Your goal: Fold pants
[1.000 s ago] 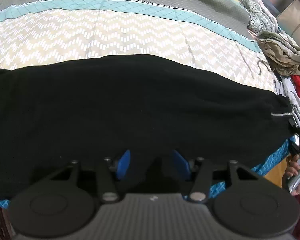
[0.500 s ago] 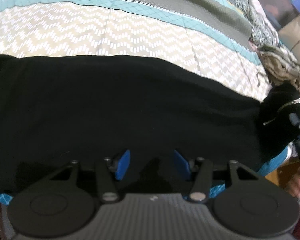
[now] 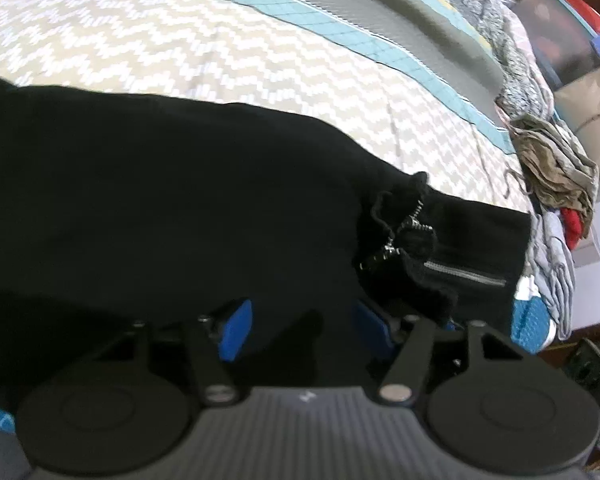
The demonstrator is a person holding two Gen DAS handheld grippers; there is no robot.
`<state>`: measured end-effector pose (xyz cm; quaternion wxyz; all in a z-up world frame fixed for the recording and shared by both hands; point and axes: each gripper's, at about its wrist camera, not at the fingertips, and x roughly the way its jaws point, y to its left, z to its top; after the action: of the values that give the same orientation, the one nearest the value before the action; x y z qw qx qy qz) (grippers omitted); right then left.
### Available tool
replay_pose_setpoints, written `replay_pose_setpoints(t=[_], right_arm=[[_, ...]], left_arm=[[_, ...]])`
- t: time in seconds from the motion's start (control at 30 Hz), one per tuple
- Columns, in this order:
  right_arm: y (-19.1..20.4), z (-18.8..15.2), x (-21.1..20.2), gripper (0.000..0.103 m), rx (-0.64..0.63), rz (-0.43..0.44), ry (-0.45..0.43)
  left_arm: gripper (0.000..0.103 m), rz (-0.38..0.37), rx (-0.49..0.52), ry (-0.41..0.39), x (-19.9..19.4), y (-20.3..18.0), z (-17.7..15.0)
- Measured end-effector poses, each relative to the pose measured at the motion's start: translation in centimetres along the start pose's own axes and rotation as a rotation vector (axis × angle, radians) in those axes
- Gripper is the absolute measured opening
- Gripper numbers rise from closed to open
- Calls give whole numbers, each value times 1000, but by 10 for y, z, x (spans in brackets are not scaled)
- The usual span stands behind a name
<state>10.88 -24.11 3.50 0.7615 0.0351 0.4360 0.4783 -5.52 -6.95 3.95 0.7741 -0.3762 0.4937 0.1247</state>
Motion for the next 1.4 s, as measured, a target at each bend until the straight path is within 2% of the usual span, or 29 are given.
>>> replay_pose_setpoints(t=[0.1, 0.13, 0.2, 0.23, 0.27, 0.37, 0.43, 0.47, 0.53, 0.6, 0.67, 0.73, 0.77, 0.8, 0.83, 0.93, 1.03, 1.1, 1.13, 1.2, 1.27, 1.4], right_arm=[[4, 2, -13, 20, -45, 68, -8], [7, -2, -14, 24, -72, 71, 6], [12, -9, -10, 39, -134, 51, 49], [11, -12, -11, 43, -149, 47, 60], [9, -15, -17, 43, -143, 52, 56], [-6, -16, -51, 43, -81, 108, -5], [-18, -11, -70, 43, -31, 99, -79], [-29, -6, -81, 43, 4, 75, -124], [-49, 6, -93, 43, 79, 29, -193], [-67, 17, -91, 43, 148, -10, -215], [-79, 24, -80, 42, 178, -29, -213], [-90, 25, -63, 42, 210, -40, -180], [-95, 27, -50, 35, 229, -73, -151], [-103, 25, -40, 29, 238, -147, -111], [-111, 20, -32, 10, 252, -222, -93], [-136, 10, -42, 8, 427, -141, -141], [-122, 14, -53, 10, 375, -197, -136], [-108, 14, -62, 16, 356, -212, -149], [-102, 12, -69, 24, 353, -205, -160], [-94, 8, -73, 33, 356, -171, -194], [-84, 3, -75, 33, 346, -120, -194], [-51, 4, -62, 33, 278, -31, -141]], left_arm=[[67, -28, 14, -4, 3, -7, 3], [68, -37, 19, -6, 5, -11, 6], [71, -31, 27, -6, 9, -18, 9], [73, -36, 32, -5, 11, -21, 11], [75, -42, 40, -5, 14, -24, 12], [75, -27, 68, 0, 22, -33, 14], [75, -27, 74, 6, 28, -39, 14], [72, -26, 82, 3, 31, -43, 14], [52, -14, 116, -12, 36, -52, 12], [37, 48, 186, -49, 41, -64, 9], [32, 118, 282, -94, 46, -77, 5], [32, 153, 327, -116, 49, -81, 3], [31, 169, 341, -124, 51, -82, 2], [32, 182, 349, -128, 53, -82, 1], [33, 190, 348, -129, 55, -81, -1], [44, 214, 338, -141, 57, -77, -7], [51, 208, 326, -138, 50, -75, -9], [55, 177, 288, -130, 39, -68, -8], [55, 152, 266, -136, 31, -63, -7], [55, 118, 242, -174, 11, -53, -9], [55, 112, 243, -220, -11, -43, -14], [56, 92, 216, -280, -58, -5, -34]])
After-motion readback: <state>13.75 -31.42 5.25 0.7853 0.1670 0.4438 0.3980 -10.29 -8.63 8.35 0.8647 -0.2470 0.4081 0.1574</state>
